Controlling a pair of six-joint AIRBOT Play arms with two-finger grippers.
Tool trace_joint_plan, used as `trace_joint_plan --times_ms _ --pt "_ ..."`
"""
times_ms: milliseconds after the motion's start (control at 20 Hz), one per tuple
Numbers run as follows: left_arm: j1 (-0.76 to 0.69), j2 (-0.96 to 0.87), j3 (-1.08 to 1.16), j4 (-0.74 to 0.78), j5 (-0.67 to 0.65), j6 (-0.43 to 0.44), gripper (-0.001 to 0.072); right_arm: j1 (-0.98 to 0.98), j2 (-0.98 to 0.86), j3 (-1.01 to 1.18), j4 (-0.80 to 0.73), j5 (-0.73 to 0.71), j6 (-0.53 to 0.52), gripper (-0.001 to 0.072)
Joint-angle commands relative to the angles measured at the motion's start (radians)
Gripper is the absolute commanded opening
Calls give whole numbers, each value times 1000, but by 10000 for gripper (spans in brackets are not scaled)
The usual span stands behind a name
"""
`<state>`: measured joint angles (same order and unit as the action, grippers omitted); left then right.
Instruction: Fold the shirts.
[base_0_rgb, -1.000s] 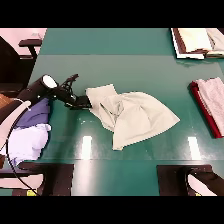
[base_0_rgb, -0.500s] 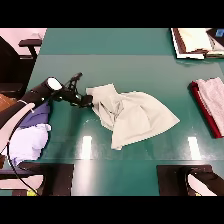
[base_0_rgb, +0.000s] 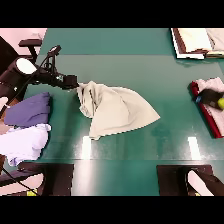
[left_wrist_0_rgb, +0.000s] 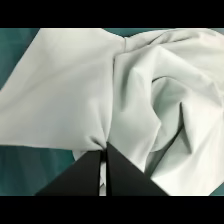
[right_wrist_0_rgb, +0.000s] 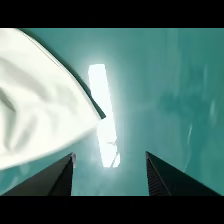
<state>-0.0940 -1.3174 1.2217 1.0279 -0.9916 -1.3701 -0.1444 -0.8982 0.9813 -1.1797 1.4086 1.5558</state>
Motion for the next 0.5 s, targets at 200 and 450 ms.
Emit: trace_joint_plan --times_ms 200,450 --pt "7 13 10 27 -4 1 23 43 -135 -425 307 -292 -136 405" --pt "7 13 10 28 -11 2 24 251 -343 -307 333 -448 -143 405"
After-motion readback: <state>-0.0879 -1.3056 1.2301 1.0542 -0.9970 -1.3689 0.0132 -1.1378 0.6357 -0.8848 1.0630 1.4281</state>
